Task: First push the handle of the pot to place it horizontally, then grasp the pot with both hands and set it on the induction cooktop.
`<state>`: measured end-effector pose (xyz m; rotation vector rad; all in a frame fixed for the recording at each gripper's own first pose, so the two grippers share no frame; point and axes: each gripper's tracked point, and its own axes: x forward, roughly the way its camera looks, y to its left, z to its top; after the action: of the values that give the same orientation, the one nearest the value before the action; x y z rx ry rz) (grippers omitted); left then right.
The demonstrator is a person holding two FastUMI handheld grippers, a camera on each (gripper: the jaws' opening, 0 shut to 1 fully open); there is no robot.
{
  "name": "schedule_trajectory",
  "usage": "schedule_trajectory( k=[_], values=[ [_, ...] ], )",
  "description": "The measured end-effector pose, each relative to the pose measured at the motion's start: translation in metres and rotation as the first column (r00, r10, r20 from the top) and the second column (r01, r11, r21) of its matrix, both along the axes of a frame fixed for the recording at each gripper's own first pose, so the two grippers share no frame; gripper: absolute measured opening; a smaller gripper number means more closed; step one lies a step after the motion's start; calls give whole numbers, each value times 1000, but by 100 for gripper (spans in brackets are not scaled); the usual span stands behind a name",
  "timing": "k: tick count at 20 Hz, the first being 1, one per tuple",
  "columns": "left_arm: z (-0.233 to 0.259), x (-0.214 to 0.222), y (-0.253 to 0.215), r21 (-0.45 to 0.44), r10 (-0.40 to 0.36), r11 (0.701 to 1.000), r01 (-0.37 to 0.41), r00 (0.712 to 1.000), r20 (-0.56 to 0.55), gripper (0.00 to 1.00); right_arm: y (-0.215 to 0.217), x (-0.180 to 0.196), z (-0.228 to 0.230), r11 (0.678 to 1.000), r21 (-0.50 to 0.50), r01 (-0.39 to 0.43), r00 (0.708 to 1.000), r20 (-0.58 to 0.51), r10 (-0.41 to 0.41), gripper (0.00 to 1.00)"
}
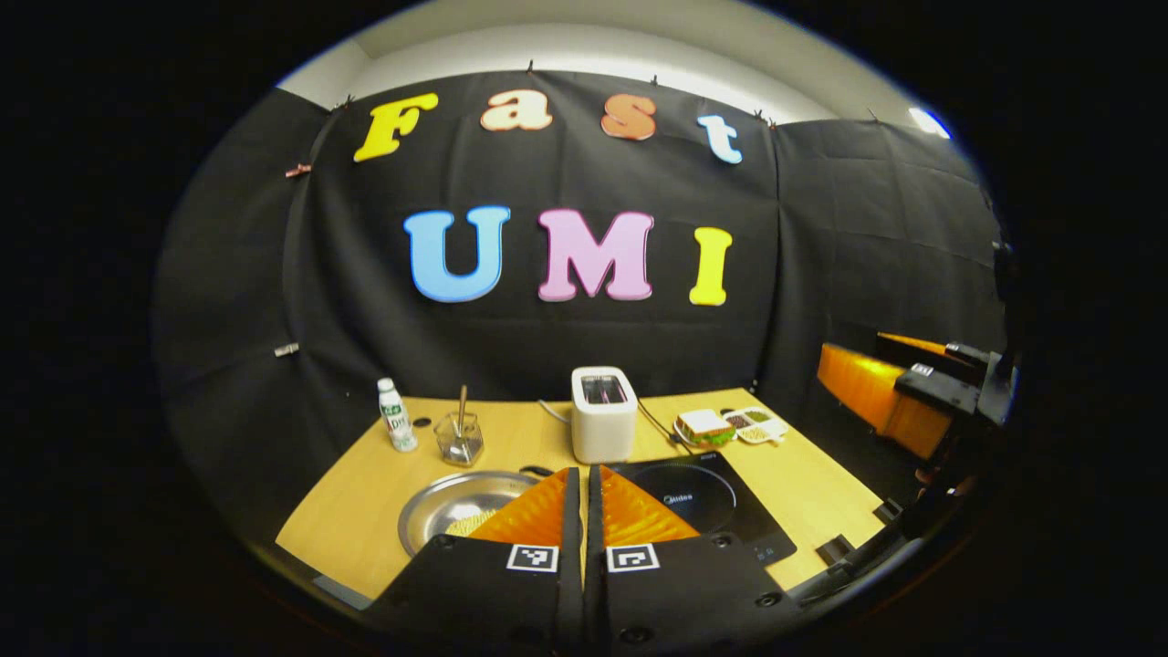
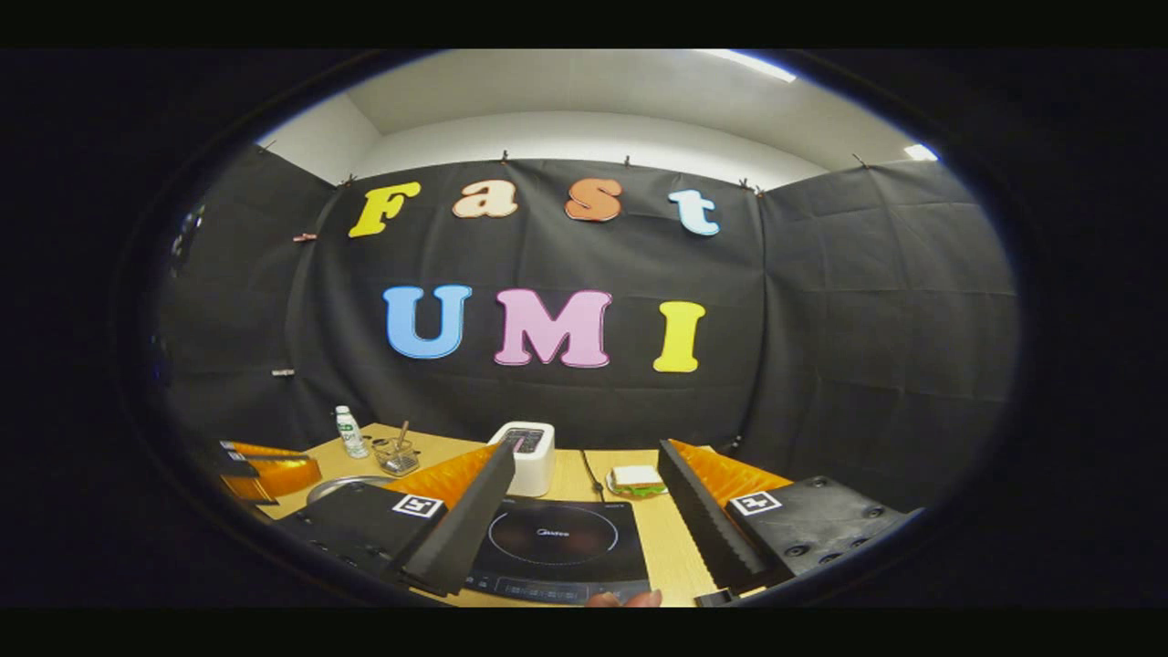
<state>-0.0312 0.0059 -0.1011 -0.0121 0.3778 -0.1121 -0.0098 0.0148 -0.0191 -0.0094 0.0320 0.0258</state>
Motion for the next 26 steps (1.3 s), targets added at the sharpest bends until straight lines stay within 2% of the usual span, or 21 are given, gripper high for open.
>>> schedule_trajectory(
  k=[3, 7, 10, 14, 17, 21, 24, 26],
  values=[
    [-56, -21, 12, -9, -7, 1000, 6, 986, -169, 5, 3, 1, -8, 1000, 2, -6, 1000, -19, 6, 96],
    [-108, -42, 29, -13, -20, 1000, 16, 945, -325, 6, 8, 0, -16, 1000, 4, -18, 999, -38, 18, 98],
    [-144, -54, 35, -79, -51, 997, 16, 889, -455, 5, 6, 0, -20, 1000, 5, -17, 999, -47, 18, 98],
    [-189, -64, 67, -74, -25, 997, -24, 804, -595, 6, 0, 0, -23, 1000, 6, -9, 999, -53, 9, 98],
    [-202, -62, 83, -110, -47, 993, -32, 761, -647, 5, -3, 0, -26, 1000, 7, -1, 998, -62, 1, 99],
    [-218, -49, 104, -100, -59, 995, -17, 707, -705, 5, -7, 1, -27, 1000, 8, 8, 998, -66, -7, 98],
    [-226, -39, 119, -72, -51, 997, -1, 686, -725, 5, -7, 1, -29, 1000, 9, 10, 998, -69, -10, 99],
    [-233, -34, 126, -54, -47, 998, 11, 669, -742, 5, -6, 2, -32, 1000, 6, 11, 997, -77, -11, 96]
  ],
)
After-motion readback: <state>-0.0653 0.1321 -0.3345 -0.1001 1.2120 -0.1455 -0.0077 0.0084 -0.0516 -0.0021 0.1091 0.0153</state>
